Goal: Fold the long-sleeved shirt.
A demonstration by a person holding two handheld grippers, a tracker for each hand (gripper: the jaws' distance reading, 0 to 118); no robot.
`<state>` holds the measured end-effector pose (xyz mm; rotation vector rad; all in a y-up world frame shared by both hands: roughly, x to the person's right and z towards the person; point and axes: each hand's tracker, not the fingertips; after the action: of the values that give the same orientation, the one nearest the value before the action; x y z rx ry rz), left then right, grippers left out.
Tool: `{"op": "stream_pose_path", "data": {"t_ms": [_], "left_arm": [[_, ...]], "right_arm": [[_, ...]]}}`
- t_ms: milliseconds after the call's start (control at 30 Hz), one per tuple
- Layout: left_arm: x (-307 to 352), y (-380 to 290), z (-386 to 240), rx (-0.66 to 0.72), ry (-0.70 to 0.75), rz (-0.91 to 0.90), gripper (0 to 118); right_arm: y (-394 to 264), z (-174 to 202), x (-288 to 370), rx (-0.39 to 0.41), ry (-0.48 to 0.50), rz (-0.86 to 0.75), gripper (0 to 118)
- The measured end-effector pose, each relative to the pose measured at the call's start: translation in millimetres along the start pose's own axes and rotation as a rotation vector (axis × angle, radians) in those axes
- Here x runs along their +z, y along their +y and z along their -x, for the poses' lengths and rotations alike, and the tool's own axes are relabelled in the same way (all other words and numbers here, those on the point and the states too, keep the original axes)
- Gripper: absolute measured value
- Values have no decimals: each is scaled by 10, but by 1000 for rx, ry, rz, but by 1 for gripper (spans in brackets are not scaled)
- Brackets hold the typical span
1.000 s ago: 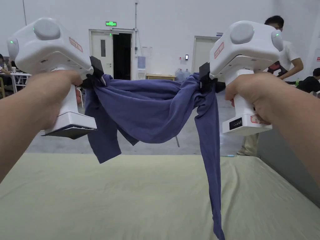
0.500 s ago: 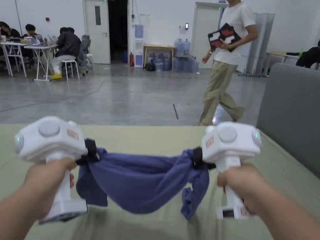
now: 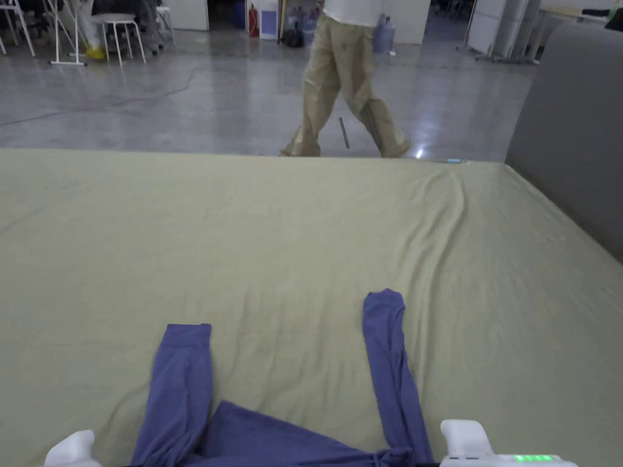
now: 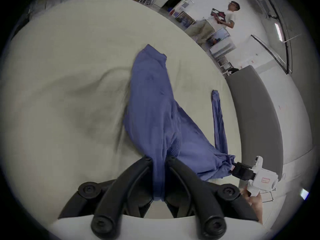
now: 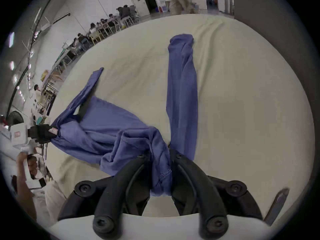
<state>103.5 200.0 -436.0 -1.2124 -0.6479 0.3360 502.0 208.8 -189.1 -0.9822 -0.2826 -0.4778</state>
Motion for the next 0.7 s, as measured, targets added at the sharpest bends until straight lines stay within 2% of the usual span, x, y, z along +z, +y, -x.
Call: {"op": "stream_pose_path", "data": {"t_ms": [167,300,333,367,400,433,467,500,567,600,667,700], "left_arm": [[309,-645,-18,-47,37,11,5],[245,-970,163,-9,72,52,5],[202,-1016,204,25,73,76,8],[229,-1030,205,41,111,85,37],[292,-1024,153,18,164,84,92],[432,-1058,102,-10,126,55,118],[560,-955,8,-60,59,-61,118],[672,-913,-63,-89,57,-101,118],[976,-1042,-198,-161,108,-158,118],[1044,-1103,-242,-184,123,-162,118],[1070,-1264,-318,-240,159,-51,118],[1007,-1345,-338,-260,202,-37,102]], "right_arm": [[-637,174,190,72,-50,28,23],[-961,143,-14,77,-53,62,26],[-967,146,-18,72,-79,58,54],[-939,152,35,57,-84,51,94],[-880,144,145,40,-95,25,105],[-817,144,340,11,-79,-38,105],[-766,151,546,0,-65,-93,105],[-725,167,756,11,-56,-143,106],[-690,198,1097,30,-63,-205,117],[-735,223,1186,22,-60,-201,118],[-910,302,1267,8,-55,-195,117],[-1036,368,1240,23,-52,-133,106]]}}
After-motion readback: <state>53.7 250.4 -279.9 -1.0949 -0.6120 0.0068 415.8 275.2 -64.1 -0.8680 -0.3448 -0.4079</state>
